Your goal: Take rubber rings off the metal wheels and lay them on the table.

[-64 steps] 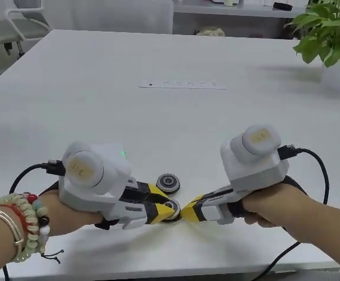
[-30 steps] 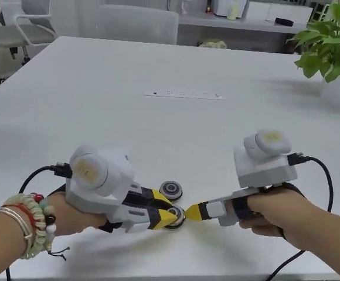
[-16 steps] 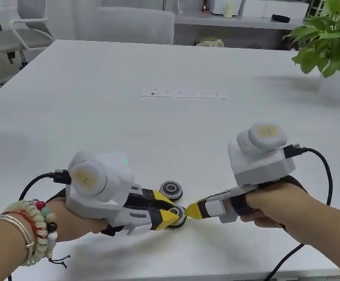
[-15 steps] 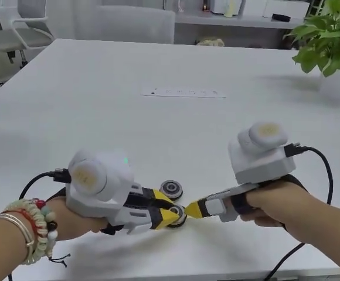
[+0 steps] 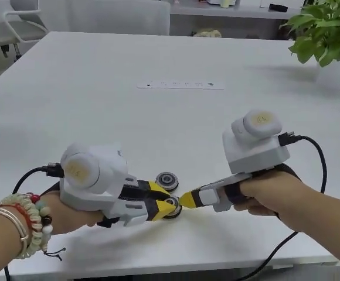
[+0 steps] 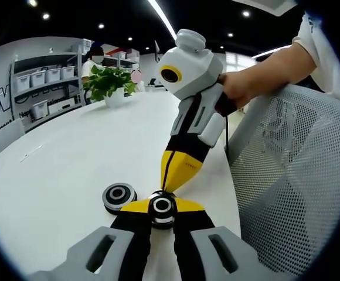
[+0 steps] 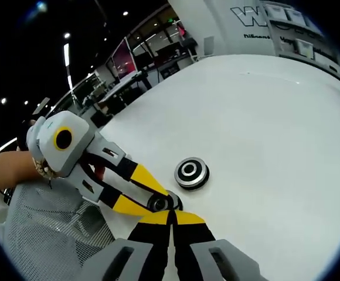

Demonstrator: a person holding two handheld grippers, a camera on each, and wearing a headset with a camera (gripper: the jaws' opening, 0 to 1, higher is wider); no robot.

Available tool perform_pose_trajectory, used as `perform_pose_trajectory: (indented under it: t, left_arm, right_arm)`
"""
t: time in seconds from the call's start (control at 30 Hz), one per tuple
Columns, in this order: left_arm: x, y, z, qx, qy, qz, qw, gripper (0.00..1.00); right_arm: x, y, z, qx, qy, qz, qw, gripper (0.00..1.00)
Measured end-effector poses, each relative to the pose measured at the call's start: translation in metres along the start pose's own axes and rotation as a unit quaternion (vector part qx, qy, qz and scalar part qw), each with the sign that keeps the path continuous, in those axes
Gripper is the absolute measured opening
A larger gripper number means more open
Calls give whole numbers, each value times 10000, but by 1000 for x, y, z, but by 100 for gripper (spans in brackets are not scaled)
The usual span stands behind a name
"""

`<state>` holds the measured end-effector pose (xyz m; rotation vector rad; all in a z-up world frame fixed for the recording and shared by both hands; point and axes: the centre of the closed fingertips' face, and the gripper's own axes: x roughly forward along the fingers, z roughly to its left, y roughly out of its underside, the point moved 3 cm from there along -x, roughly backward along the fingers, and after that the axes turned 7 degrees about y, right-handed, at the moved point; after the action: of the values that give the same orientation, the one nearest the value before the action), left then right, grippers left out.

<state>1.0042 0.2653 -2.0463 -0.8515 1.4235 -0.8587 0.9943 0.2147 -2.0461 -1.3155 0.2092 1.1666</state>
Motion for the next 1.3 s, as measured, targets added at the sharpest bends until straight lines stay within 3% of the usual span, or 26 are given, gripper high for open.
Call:
perform_pose_trajectory:
  t: [0.33,0.47,0.53,0.6,0.67,0.7,0.9,0.97,1.0,1.03,1.3]
  left_arm:
    - [0,0,-1,22,35,-5,10000,8]
    - [1,0,-2,22,53,-71,10000,8]
    - [1,0,-1,-10,68,-140,9999,8]
    - [1,0,-1,-11,77,-137,9999,8]
    - [1,0,-2,6,66,-125,9999,8]
    - [1,0,-2,1,63,-129,9999,8]
    - [1,0,-2,-17,60,-134,9999,8]
    - [1,0,-2,-16,46,-132,9999,8]
    - [1,0,-2,-12,41,-131,9999,8]
    - [1,0,-2,-20,42,-142,9999,8]
    - [3,-1,-1,-58,-1,-192,9998,8]
  right_arm:
    - [-1,-1,3,-274,22,71,9996,0]
    - [0,-1,7,-676,129,110,9976,0]
    - [-1,-1,6,-1175,244,129,9927,0]
    - [0,-1,9,-1851,368,148,9819,0]
    - [1,0,12,-2100,458,164,9765,0]
    - [1,0,12,-2110,462,162,9763,0]
    - [-1,-3,12,-1685,284,77,9853,0]
    - [-1,-9,27,-1476,-135,-165,9888,0]
    - [-2,-6,19,-1519,189,49,9882,0]
    - [-1,-7,19,-1683,173,-25,9856,0]
    - [-2,-8,5,-1316,301,-15,9908,0]
